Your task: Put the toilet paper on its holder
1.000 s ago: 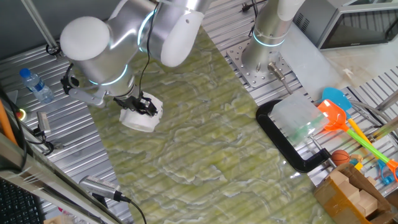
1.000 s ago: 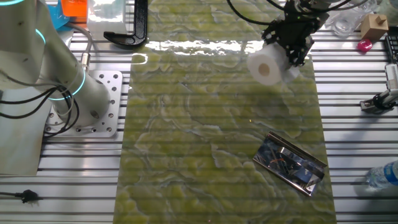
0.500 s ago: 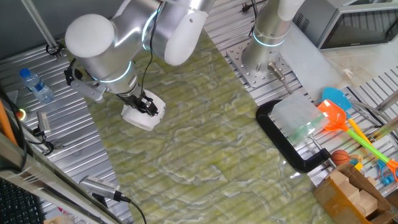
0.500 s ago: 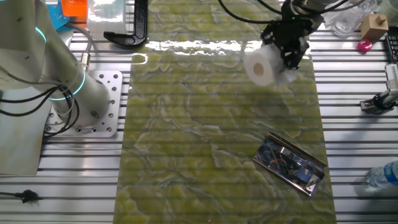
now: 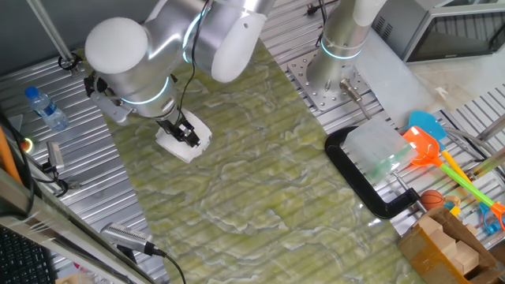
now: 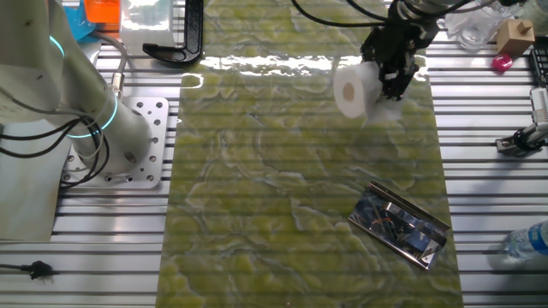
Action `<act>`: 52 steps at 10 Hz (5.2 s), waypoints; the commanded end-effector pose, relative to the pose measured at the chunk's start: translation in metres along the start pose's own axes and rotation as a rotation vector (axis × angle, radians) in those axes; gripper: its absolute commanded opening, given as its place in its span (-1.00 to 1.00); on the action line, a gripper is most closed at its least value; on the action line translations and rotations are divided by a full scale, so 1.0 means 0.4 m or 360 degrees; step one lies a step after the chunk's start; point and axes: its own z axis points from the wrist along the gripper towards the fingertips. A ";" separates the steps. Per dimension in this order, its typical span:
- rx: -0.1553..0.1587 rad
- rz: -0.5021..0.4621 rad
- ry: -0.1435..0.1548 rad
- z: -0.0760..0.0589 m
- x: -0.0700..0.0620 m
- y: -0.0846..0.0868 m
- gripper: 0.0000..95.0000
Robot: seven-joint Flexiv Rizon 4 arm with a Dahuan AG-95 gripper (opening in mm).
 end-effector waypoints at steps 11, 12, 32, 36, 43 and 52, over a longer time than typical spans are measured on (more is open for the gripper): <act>-0.0173 0.0526 0.0132 -0.001 0.101 -0.128 -1.00; -0.0183 0.0584 0.0153 -0.003 0.106 -0.139 -1.00; -0.0359 0.0799 0.0172 0.102 0.241 -0.314 -1.00; -0.0358 0.0807 0.0170 0.119 0.245 -0.327 -1.00; -0.0360 0.0741 0.0155 0.121 0.242 -0.329 -1.00; -0.0132 -0.0631 0.0018 0.072 0.170 -0.346 -1.00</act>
